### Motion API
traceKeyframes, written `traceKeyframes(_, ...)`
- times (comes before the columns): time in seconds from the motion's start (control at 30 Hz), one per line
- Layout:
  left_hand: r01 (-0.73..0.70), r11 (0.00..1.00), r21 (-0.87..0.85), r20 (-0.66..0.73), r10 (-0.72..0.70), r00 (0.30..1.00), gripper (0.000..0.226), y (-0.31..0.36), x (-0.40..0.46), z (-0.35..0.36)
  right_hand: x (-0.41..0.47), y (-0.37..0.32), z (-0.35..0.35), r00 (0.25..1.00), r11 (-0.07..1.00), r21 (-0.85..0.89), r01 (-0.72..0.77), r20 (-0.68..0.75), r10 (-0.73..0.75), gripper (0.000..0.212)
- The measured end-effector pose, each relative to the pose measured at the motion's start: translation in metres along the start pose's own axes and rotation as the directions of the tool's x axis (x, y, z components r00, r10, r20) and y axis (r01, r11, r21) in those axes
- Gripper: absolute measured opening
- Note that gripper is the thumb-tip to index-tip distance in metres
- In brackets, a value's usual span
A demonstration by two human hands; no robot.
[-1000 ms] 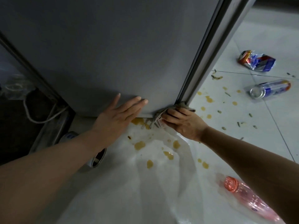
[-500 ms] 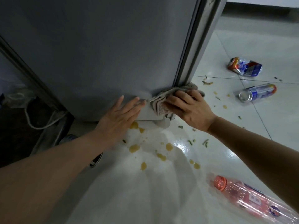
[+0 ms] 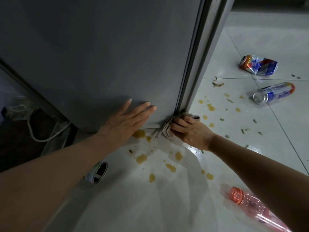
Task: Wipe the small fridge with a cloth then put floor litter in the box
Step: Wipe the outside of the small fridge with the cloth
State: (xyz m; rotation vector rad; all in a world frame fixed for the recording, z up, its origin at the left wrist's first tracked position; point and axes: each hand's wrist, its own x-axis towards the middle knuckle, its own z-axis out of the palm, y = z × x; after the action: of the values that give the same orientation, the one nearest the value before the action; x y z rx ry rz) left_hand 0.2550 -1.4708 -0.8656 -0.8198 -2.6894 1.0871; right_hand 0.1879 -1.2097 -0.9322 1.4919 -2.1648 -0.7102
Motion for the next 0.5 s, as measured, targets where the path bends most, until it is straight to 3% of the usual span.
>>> traceKeyframes(0.1, -0.064, 0.998, 0.028, -0.089, 0.066, 0.994, 0.064, -0.010, -0.001, -0.003, 0.003, 0.016, -0.022, 0.998, 0.999, -0.010, -0.036, -0.056, 0.035, 0.030)
traceKeyframes(0.17, -0.037, 0.997, 0.071, -0.187, 0.050, 0.981, 0.064, -0.019, -0.003, -0.011, 0.005, 0.028, -0.040, 0.992, 0.996, 0.004, -0.085, -0.093, 0.085, 0.039)
traceKeyframes(0.27, -0.011, 0.994, 0.109, -0.224, 0.035, 0.974, 0.060, -0.029, -0.007, -0.022, 0.005, 0.046, -0.066, 0.982, 0.991, 0.013, -0.137, -0.130, 0.137, 0.045)
traceKeyframes(0.5, 0.082, 0.997, 0.010, -0.107, -0.081, 0.991, 0.066, -0.055, -0.011, -0.055, 0.010, 0.081, -0.128, 0.946, 0.962, -0.021, -0.274, -0.187, 0.265, 0.032)
